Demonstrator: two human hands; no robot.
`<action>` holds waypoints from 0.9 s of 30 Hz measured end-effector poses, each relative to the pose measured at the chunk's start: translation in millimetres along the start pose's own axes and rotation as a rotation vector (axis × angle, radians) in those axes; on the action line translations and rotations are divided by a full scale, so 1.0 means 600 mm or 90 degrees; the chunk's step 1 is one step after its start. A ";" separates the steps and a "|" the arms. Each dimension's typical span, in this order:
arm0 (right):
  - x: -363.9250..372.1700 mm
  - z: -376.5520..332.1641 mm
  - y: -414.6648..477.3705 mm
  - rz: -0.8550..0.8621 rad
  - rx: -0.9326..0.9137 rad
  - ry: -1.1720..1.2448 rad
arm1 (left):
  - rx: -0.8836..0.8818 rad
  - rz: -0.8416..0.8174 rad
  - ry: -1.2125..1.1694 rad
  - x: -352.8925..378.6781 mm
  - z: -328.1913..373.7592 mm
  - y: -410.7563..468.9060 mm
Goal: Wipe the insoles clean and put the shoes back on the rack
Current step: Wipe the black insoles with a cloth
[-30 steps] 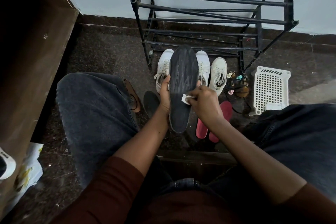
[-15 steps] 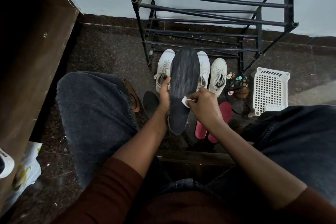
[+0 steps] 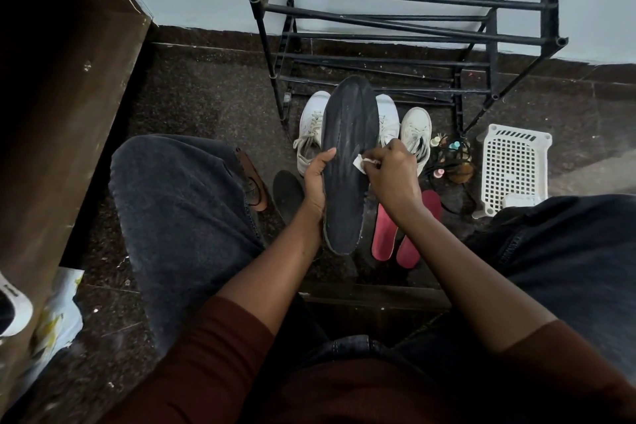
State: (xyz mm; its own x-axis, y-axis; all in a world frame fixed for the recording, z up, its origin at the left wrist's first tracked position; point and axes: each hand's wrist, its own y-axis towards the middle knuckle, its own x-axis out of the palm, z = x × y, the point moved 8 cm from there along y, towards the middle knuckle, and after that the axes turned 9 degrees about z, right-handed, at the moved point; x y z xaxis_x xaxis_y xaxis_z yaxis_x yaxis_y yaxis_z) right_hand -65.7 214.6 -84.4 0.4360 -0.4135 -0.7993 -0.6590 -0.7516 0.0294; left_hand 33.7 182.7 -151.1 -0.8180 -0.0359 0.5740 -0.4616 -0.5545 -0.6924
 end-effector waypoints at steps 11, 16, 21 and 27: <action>0.006 -0.024 -0.048 -0.081 -0.083 0.028 | 0.015 -0.071 0.003 0.023 -0.003 -0.004; 0.000 -0.015 0.013 -0.035 -0.074 -0.022 | 0.008 -0.067 0.002 0.027 -0.009 -0.011; 0.003 -0.044 -0.008 -0.062 -0.141 -0.029 | 0.020 -0.051 0.001 0.021 0.001 -0.006; 0.004 -0.046 -0.056 -0.103 -0.151 0.012 | 0.051 -0.040 0.037 0.017 -0.001 0.000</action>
State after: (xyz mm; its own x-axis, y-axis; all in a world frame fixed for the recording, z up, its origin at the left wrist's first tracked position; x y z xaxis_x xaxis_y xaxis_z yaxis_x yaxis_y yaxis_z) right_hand -25.3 224.8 -70.6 0.5365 -0.2857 -0.7941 -0.4184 -0.9072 0.0438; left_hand 24.9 182.8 -145.4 -0.8082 0.0484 0.5870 -0.4857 -0.6184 -0.6178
